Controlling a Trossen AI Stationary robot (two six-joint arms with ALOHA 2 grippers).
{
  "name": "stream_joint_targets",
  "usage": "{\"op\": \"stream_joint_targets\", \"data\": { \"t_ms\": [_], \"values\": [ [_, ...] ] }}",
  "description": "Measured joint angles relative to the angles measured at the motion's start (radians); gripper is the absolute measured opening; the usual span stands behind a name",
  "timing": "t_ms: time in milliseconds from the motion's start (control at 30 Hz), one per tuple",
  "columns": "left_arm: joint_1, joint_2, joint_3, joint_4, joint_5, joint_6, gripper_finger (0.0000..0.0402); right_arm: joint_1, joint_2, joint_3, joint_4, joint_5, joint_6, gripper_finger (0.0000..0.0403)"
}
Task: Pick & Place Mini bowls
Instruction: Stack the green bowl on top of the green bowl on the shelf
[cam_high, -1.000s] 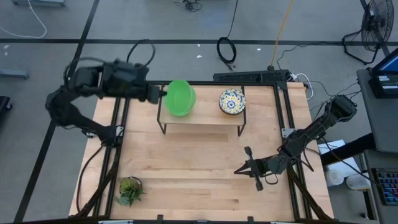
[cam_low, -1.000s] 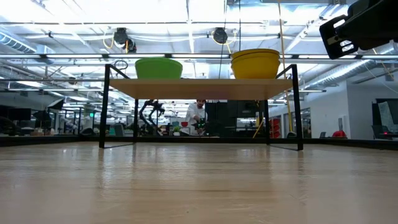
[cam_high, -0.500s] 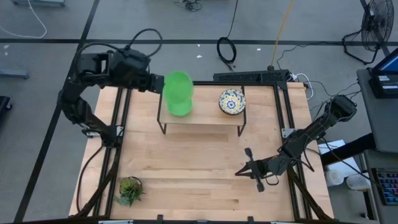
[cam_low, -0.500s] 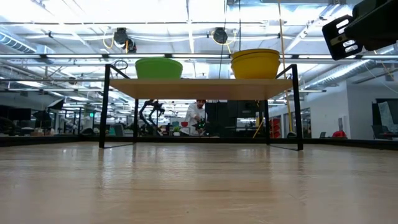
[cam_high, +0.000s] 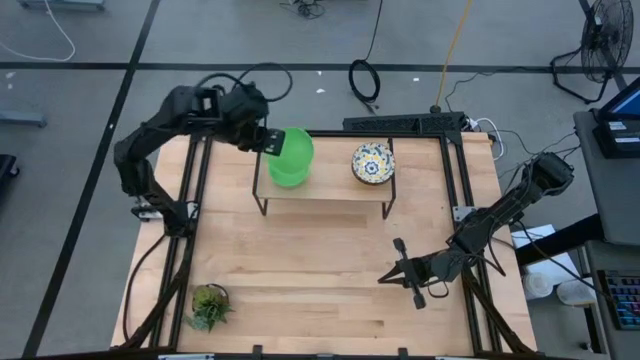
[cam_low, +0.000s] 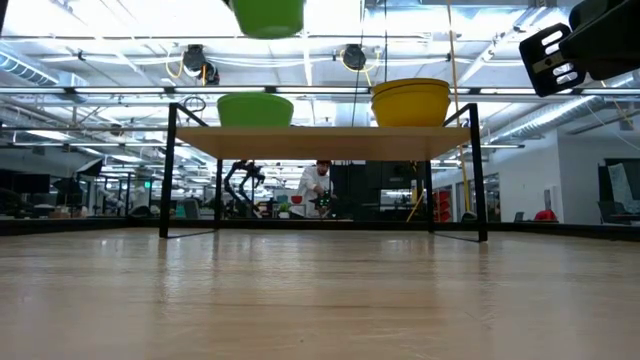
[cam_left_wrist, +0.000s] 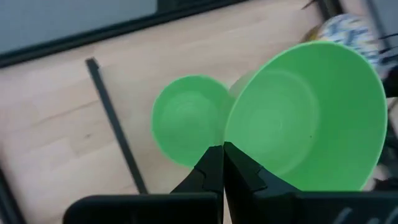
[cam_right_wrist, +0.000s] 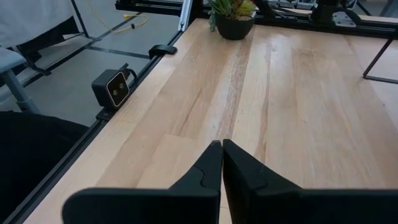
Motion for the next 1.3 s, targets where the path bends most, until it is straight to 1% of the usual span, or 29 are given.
{"op": "stream_joint_targets", "data": {
  "t_ms": [167,267,433,867,1167,1300],
  "values": [
    [0.075,0.003,-0.11,0.0,0.055,0.003,0.0,0.0,0.0,0.0,-0.001,0.0,0.0,0.0002],
    [0.107,0.001,-0.156,-0.001,0.083,0.013,0.0,0.0,0.0,0.0,-0.002,0.0,0.0,0.0002],
    [0.147,0.001,-0.201,0.001,0.062,0.021,0.0,0.0,0.0,0.0,-0.002,0.0,0.0,0.0002],
    [0.15,0.001,-0.302,0.003,0.064,0.035,0.0,0.0,0.0,0.0,-0.002,0.0,0.0,0.0002],
    [0.154,0.001,-0.342,0.07,0.085,0.048,0.0,0.0,0.0,0.0,-0.002,0.0,0.0,0.0002],
    [0.166,0.001,-0.381,0.082,0.088,0.047,0.0,0.0,0.0,0.0,-0.002,0.0,0.0,0.0002]
  ]
}}
